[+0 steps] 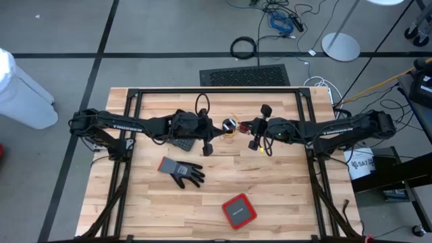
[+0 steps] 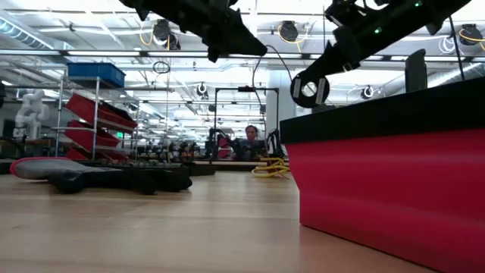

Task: Coil cords
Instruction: Coil the red wire onto the spool

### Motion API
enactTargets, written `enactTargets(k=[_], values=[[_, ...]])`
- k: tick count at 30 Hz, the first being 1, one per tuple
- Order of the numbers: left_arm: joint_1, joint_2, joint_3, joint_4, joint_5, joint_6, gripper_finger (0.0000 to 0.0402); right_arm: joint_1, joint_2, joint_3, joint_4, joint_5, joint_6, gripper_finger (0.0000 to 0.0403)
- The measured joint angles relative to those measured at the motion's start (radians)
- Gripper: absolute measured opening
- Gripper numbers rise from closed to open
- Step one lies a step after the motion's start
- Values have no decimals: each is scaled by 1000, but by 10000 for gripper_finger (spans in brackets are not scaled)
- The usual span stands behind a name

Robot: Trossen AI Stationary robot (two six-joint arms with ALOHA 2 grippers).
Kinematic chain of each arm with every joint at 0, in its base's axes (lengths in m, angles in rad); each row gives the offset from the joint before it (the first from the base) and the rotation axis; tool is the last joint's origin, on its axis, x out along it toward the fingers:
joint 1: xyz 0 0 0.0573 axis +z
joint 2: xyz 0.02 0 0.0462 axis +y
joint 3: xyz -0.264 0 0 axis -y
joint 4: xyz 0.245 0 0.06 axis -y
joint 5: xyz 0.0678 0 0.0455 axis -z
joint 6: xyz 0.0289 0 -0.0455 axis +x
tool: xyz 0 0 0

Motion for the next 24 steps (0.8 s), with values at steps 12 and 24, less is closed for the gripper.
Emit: enactTargets(k=[12, 24], values=[[-22, 54, 2, 167, -2, -26, 0, 1, 108, 0, 224, 0, -16, 0], [-22, 220, 2, 376, 18, -82, 0, 1, 142, 0, 344, 8, -9, 0]])
